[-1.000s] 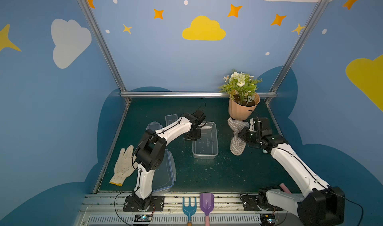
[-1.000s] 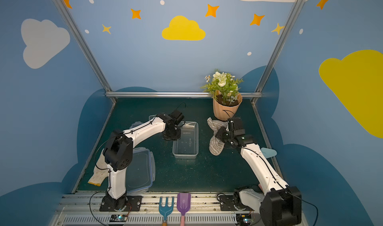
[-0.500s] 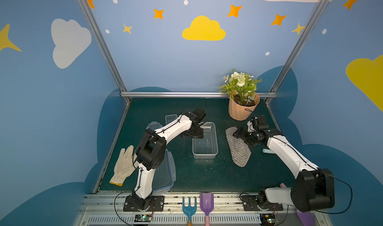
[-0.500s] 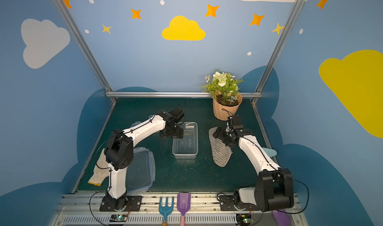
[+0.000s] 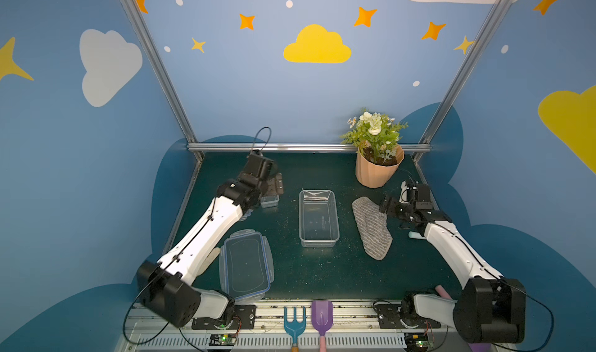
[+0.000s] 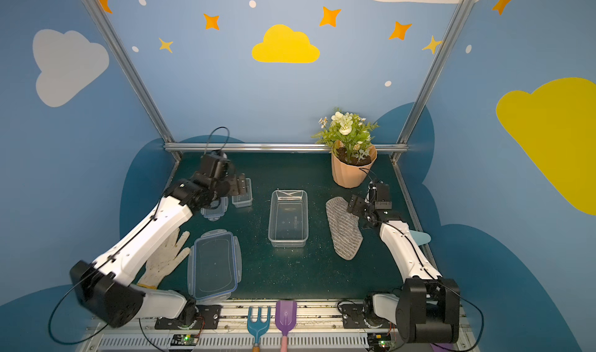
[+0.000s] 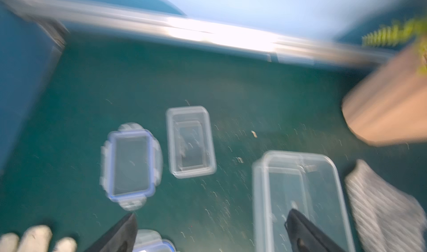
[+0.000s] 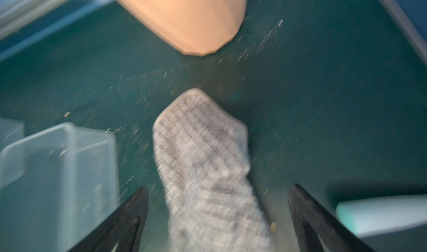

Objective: Wipe the insides of the lunch boxes
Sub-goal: Place the cleaning item at the center of the board, then reset both arms

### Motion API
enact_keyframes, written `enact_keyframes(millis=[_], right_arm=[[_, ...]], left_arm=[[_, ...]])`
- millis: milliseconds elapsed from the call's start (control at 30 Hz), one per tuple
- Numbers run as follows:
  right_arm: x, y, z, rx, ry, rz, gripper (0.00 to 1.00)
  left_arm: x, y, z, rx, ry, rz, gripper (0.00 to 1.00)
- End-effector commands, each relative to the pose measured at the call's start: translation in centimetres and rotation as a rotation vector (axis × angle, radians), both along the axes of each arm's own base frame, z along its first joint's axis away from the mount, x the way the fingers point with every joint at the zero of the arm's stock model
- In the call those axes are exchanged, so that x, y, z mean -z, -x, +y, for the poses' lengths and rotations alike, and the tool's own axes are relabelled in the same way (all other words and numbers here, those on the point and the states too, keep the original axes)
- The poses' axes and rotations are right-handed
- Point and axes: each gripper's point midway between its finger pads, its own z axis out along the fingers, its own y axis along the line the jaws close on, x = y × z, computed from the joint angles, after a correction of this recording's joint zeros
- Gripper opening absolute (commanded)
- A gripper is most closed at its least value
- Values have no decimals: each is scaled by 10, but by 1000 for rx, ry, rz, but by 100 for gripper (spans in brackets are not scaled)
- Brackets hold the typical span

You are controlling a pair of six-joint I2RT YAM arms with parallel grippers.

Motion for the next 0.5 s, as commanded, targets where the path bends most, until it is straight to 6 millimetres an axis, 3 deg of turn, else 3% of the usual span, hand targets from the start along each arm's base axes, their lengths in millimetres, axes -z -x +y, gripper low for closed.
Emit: enact_keyframes(millis=[0,200,333,467], right_arm=[[-16,-27,-24,21,142,-268,92],[10,-30,-32,1,241,-317,93],[25,-32,-26,-23,252,-347,93],[25,-32,-17,-60,257,-384,93]], left_arm=[[-4,-4,45,-87,-78,-167,100],[40,28,128,-311,-114,-289,100],[63,34,150,-390,-104,-421,100],[98,30,159,-398,-127,-367,100]])
